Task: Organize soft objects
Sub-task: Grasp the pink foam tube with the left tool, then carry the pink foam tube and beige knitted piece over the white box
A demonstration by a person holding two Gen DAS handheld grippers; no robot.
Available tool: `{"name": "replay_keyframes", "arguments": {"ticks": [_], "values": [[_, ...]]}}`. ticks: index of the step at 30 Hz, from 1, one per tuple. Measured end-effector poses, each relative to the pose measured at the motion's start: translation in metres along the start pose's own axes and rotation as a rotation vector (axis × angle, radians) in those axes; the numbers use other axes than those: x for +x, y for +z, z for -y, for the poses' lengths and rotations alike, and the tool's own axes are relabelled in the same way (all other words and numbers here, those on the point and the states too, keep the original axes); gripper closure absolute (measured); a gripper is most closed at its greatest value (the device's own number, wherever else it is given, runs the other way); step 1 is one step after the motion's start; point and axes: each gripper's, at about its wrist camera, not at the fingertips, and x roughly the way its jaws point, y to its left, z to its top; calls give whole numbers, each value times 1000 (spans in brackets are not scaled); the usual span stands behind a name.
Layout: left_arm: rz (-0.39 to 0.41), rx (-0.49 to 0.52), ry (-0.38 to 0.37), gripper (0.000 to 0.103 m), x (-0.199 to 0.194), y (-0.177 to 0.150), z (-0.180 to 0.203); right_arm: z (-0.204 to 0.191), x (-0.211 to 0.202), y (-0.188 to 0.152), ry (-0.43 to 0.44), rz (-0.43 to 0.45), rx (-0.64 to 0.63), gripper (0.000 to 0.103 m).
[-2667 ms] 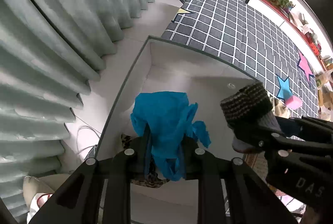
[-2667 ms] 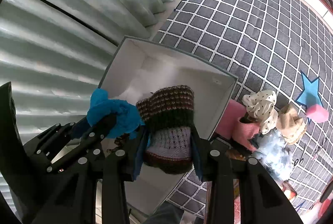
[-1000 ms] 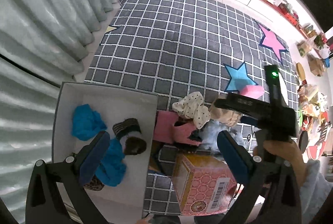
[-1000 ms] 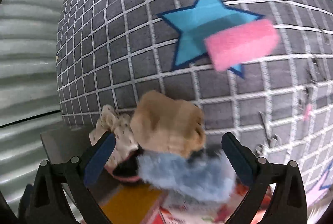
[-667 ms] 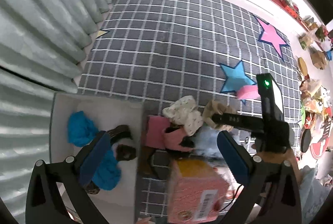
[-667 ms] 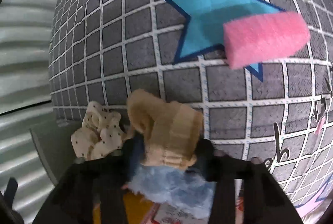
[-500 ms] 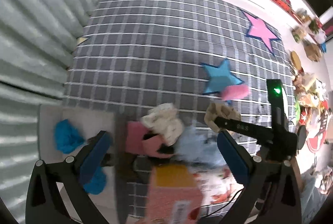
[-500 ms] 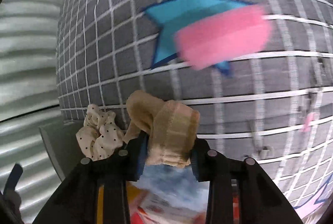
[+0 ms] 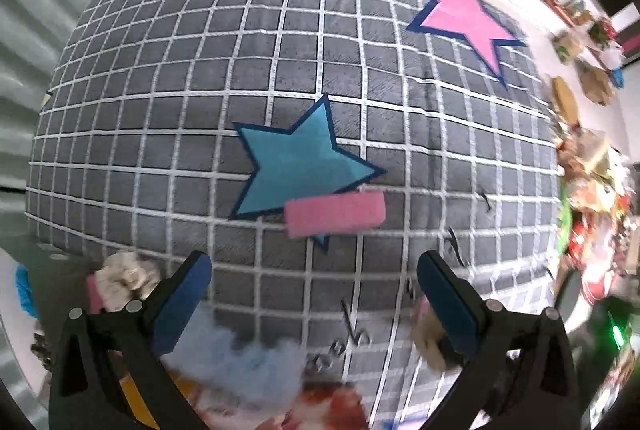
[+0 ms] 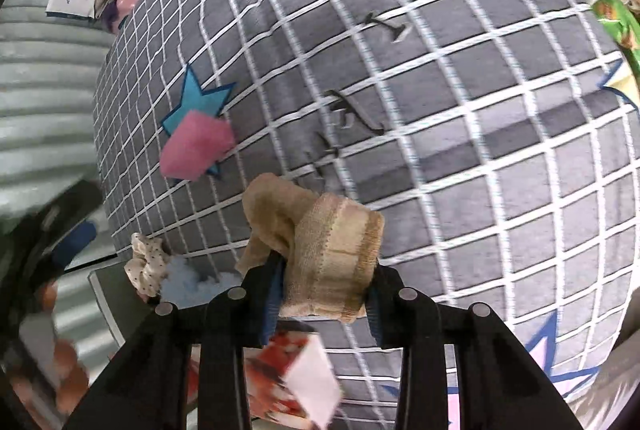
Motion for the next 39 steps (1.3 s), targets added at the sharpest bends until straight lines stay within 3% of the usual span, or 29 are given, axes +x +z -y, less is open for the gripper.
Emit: {"name": "replay_keyframes", "arguments": {"ticks": [9, 10, 12, 15, 16, 21, 24, 25, 27, 30, 39], "values": [[-7, -54, 90, 0, 54, 15, 13, 11, -4, 1, -23, 23, -68, 64], [-10, -56, 103, 0, 58, 17, 14, 11, -4, 2, -19, 24, -66, 53], [-11, -63, 132, 1, 64, 21, 13, 11, -2, 4, -25, 36, -66, 42], [-33, -56, 146, 16, 75, 25, 12, 4, 2, 8, -34, 42, -82, 37], [-47, -54, 152, 24, 81, 25, 13, 1, 5, 11, -38, 40, -89, 26], [-75, -40, 138, 29, 94, 24, 17, -9, 25, 20, -112, 26, -122, 24], [-77, -24, 120, 30, 98, 20, 22, -12, 30, 19, -162, 25, -153, 28], [-75, -22, 107, 30, 96, 19, 24, -15, 30, 18, -194, 30, -177, 44], [-62, -10, 89, 30, 81, 9, 26, -15, 28, 17, -198, 32, -195, 64], [-32, 33, 74, 30, 56, 1, 22, -10, 23, 17, -169, 23, -189, 69], [15, 105, 57, 30, 3, -22, 15, -7, -9, 7, -111, 58, -188, 70]]}}
